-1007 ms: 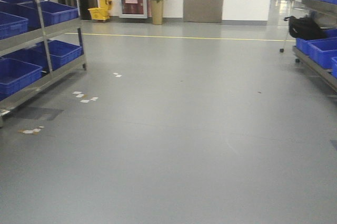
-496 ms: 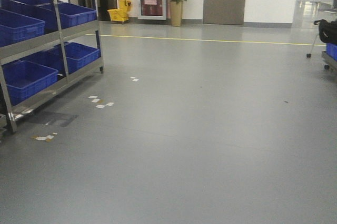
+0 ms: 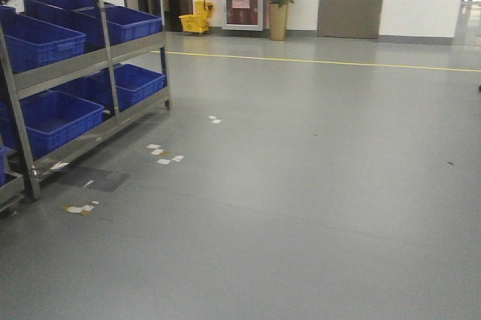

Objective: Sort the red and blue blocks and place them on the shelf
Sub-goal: 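Turn the base toward the metal shelf of blue bins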

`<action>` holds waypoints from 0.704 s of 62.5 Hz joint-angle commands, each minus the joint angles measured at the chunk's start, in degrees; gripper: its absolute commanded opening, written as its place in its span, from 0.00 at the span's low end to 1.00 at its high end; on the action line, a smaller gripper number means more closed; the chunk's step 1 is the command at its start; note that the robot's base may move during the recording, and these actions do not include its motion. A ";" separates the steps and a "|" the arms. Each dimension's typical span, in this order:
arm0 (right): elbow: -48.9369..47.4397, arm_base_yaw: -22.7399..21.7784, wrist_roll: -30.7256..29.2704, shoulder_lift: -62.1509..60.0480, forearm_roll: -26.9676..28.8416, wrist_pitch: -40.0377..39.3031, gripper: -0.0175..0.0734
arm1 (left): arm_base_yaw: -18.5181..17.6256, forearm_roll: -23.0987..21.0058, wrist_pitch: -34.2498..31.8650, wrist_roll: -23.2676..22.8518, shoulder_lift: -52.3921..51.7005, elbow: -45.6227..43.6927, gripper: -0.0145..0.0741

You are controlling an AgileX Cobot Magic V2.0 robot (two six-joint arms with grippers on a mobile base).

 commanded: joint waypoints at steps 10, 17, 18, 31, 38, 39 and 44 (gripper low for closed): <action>-1.53 -0.42 -0.46 -0.37 -0.39 -4.57 0.25 | -0.13 0.52 -4.21 -0.01 -0.03 -1.56 0.30; -1.53 -0.42 -0.46 -0.37 -0.39 -4.57 0.25 | -0.13 0.52 -4.21 -0.01 -0.03 -1.56 0.30; -1.53 -0.42 -0.46 -0.37 -0.39 -4.57 0.25 | -0.13 0.52 -4.21 -0.01 -0.03 -1.56 0.30; -1.53 -0.42 -0.46 -0.37 -0.39 -4.57 0.25 | -0.13 0.52 -4.21 -0.01 -0.03 -1.56 0.30; -1.53 -0.42 -0.46 -0.37 -0.39 -4.57 0.25 | -0.13 0.52 -4.21 -0.01 -0.03 -1.56 0.30; -1.53 -0.42 -0.46 -0.37 -0.39 -4.57 0.25 | -0.13 0.52 -4.21 -0.01 -0.03 -1.56 0.30; -1.53 -0.42 -0.46 -0.37 -0.39 -4.57 0.25 | -0.13 0.52 -4.21 -0.01 -0.03 -1.56 0.30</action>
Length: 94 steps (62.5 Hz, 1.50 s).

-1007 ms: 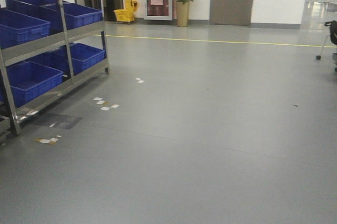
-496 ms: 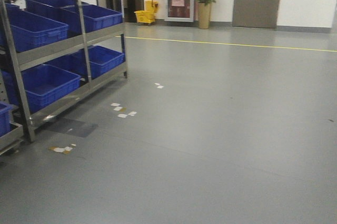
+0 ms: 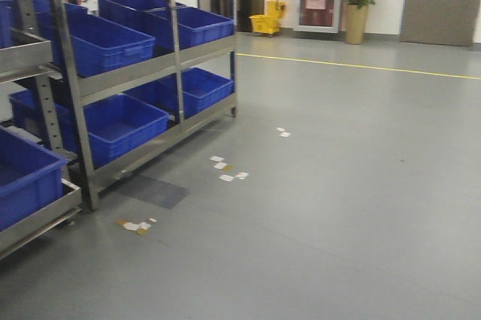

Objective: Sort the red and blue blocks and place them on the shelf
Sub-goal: 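Turn the base toward the metal shelf of blue bins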

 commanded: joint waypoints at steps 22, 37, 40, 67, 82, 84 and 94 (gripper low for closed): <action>-1.53 -0.42 -0.46 -0.37 -0.39 -4.57 0.25 | -0.13 0.52 -4.21 -0.01 -0.03 -1.56 0.30; -1.53 -0.42 -0.46 -0.37 -0.39 -4.57 0.25 | -0.13 0.52 -4.21 -0.01 -0.03 -1.56 0.30; -1.53 -0.42 -0.46 -0.37 -0.39 -4.57 0.25 | -0.13 0.52 -4.21 -0.01 -0.03 -1.56 0.30; -1.53 -0.42 -0.46 -0.37 -0.39 -4.51 0.25 | -0.13 0.52 -4.21 -0.01 -0.03 -1.56 0.30; -1.53 -0.42 -0.46 -0.37 -0.39 -4.33 0.25 | -0.13 0.52 -4.21 -0.01 -0.03 -1.56 0.30; -1.53 -0.42 -0.46 -0.37 -0.39 -4.33 0.25 | -0.13 0.52 -4.21 -0.01 -0.03 -1.56 0.30; -1.53 -0.42 -0.46 -0.37 -0.39 -4.33 0.25 | -0.13 0.52 -4.21 -0.01 -0.03 -1.56 0.30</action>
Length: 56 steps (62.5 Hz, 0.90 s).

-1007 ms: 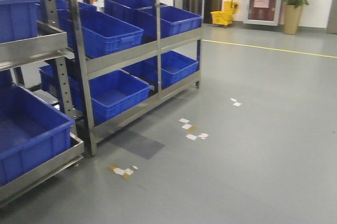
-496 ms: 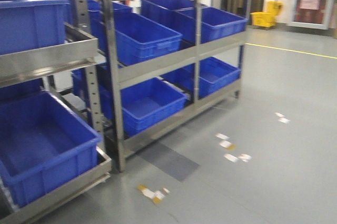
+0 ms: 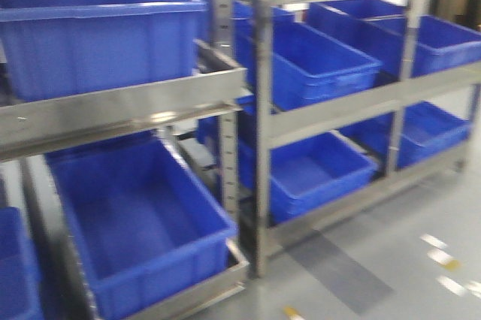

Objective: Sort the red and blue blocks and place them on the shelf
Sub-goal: 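Turn the base toward the metal shelf of blue bins, then extend both grippers with the cubes over two adjacent blue bins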

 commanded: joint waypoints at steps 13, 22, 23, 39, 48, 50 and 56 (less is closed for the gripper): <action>-1.53 -0.42 -0.46 -0.37 -0.30 -4.33 0.25 | -0.13 0.52 -4.21 -0.01 -0.03 -1.56 0.30; -1.53 -0.42 -0.46 -0.37 -0.30 -4.33 0.25 | -0.13 0.52 -4.21 -0.01 -0.03 -1.56 0.30; -1.53 -0.42 -0.46 -0.37 -0.30 -4.33 0.25 | -0.13 0.52 -4.21 -0.01 -0.03 -1.56 0.30; -1.53 -0.42 -0.46 -0.37 -0.30 -4.33 0.25 | -0.13 0.52 -4.21 -0.01 -0.03 -1.56 0.30; -1.53 -0.42 -0.46 -0.37 -0.30 -4.33 0.25 | -0.13 0.52 -4.21 -0.01 -0.03 -1.56 0.30; -1.53 -0.42 -0.46 -0.37 -0.30 -4.33 0.25 | -0.13 0.52 -4.21 -0.01 -0.03 -1.56 0.30; -1.53 -0.42 -0.46 -0.37 -0.30 -4.33 0.25 | -0.13 0.52 -4.21 -0.01 -0.03 -1.56 0.30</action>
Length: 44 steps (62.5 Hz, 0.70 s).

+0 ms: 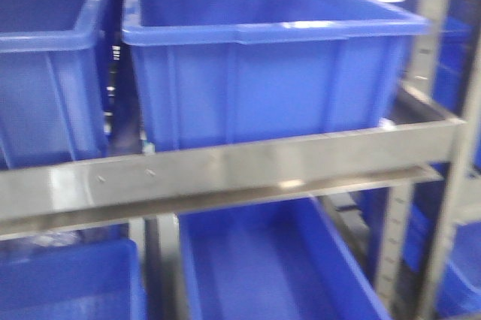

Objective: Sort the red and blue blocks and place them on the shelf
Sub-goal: 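Extend both grippers with the cubes over two adjacent blue bins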

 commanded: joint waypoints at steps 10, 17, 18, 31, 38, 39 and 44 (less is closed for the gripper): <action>-1.53 -0.42 -0.46 -0.37 -0.30 -4.37 0.25 | -0.13 0.52 -4.21 -0.01 -0.03 -1.56 0.30; -1.53 -0.42 -0.46 -0.37 -0.30 -4.37 0.25 | -0.13 0.52 -4.21 -0.01 -0.03 -1.56 0.30; -1.53 -0.42 -0.46 -0.37 -0.30 -4.37 0.25 | -0.13 0.52 -4.21 -0.01 -0.03 -1.56 0.30; -1.53 -0.42 -0.46 -0.37 -0.30 -4.37 0.25 | -0.13 0.52 -4.21 -0.01 -0.03 -1.56 0.30; -1.53 -0.42 -0.46 -0.37 -0.30 -4.37 0.25 | -0.13 0.52 -4.21 -0.01 -0.03 -1.56 0.30; -1.53 -0.42 -0.46 -0.37 -0.30 -4.37 0.25 | -0.13 0.52 -4.21 -0.01 -0.03 -1.56 0.30; -1.53 -0.42 -0.46 -0.37 -0.30 -4.37 0.25 | -0.13 0.52 -4.21 -0.01 -0.03 -1.56 0.30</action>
